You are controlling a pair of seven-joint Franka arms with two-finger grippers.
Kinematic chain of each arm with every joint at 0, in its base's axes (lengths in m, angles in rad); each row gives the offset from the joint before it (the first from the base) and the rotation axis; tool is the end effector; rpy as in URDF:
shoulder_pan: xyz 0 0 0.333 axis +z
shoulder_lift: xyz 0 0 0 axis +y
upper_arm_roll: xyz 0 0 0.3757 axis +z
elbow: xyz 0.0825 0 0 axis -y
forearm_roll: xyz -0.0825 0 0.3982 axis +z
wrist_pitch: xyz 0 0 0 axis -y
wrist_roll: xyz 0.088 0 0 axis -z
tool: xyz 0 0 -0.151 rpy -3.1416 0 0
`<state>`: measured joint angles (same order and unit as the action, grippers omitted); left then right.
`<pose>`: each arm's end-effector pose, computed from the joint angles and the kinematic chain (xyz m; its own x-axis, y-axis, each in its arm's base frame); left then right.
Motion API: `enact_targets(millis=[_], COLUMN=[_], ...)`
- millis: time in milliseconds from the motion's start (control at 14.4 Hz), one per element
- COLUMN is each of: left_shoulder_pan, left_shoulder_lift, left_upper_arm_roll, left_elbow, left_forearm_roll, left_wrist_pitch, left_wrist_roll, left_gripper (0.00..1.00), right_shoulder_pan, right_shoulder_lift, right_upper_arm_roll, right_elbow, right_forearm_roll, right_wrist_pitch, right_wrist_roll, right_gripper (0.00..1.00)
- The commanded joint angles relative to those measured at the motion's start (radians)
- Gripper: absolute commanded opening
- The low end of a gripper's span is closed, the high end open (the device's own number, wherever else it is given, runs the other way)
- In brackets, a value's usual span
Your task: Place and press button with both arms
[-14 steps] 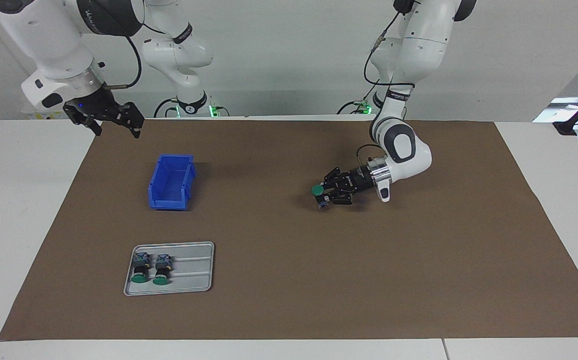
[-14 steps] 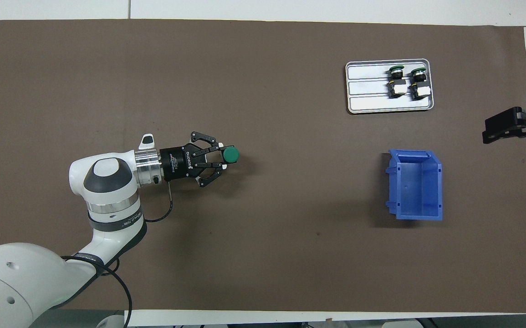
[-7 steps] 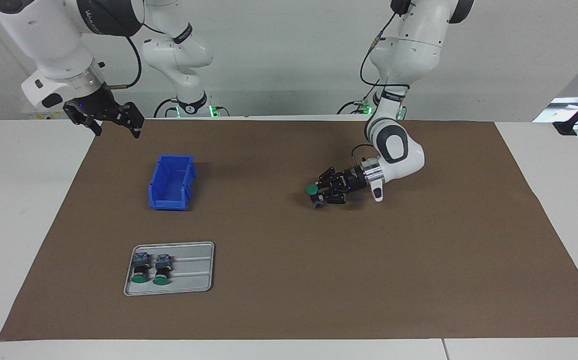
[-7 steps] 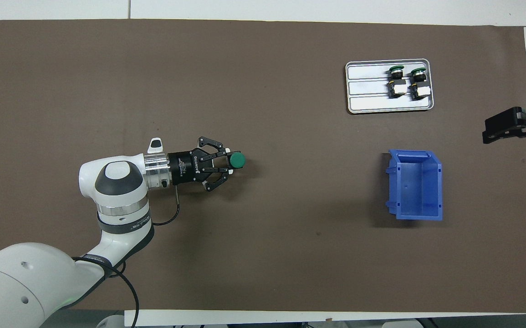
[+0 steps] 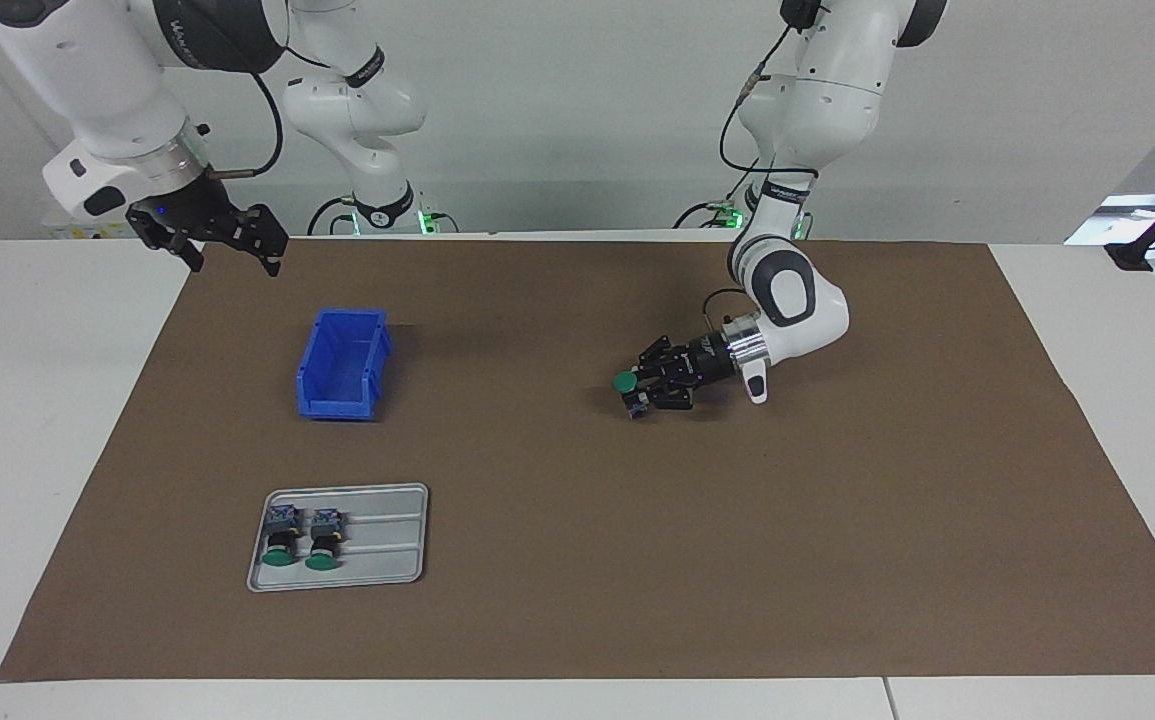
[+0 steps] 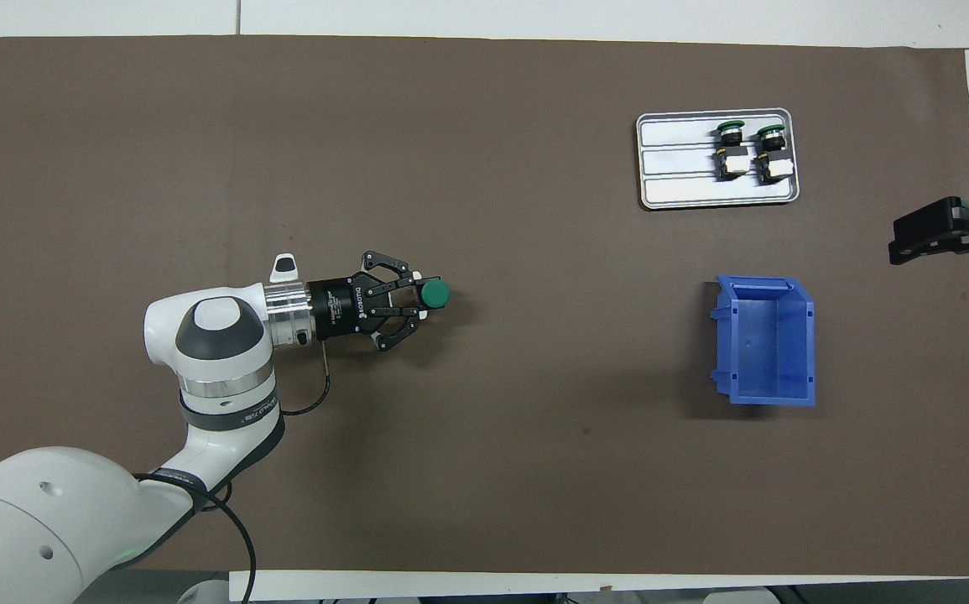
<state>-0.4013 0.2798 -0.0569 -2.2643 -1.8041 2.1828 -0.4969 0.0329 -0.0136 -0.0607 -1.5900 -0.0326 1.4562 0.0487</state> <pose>0.4877 -0.3195 0.2681 0.0943 0.3621 -0.9274 0.9925 0.0384 0.1159 0.5449 -0.0206 0.6297 0.9898 -0.0798 -0.1182 -0.0759 -0.9964 0.0376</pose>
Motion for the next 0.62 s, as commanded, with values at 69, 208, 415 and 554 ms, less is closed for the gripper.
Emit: enact_targets(millis=[69, 208, 415, 554], left_shoulder_pan=[-0.028, -0.043, -0.039, -0.034], left_shoulder_lift=[-0.001, 0.002, 0.002, 0.001], left_upper_arm_roll=[0.006, 0.006, 0.006, 0.006], left_elbow=[-0.009, -0.009, -0.009, -0.011], left_forearm_roll=[-0.024, -0.024, -0.024, -0.024], left_wrist_pitch=[0.038, 0.052, 0.052, 0.051], left_wrist_roll=[0.02, 0.02, 0.02, 0.018], left_gripper=[0.14, 0.17, 0.22, 0.26], right_shoulder_pan=[-0.007, -0.007, -0.007, -0.007], right_shoulder_lift=[-0.022, -0.022, -0.022, -0.022], right_upper_arm_roll=[0.004, 0.004, 0.004, 0.004], right_elbow=[-0.024, -0.024, -0.024, -0.024], right_forearm_roll=[0.005, 0.005, 0.005, 0.005], right_wrist_pitch=[0.004, 0.004, 0.004, 0.004], right_wrist_roll=[-0.015, -0.015, -0.015, -0.015], right_gripper=[0.98, 0.98, 0.98, 0.98])
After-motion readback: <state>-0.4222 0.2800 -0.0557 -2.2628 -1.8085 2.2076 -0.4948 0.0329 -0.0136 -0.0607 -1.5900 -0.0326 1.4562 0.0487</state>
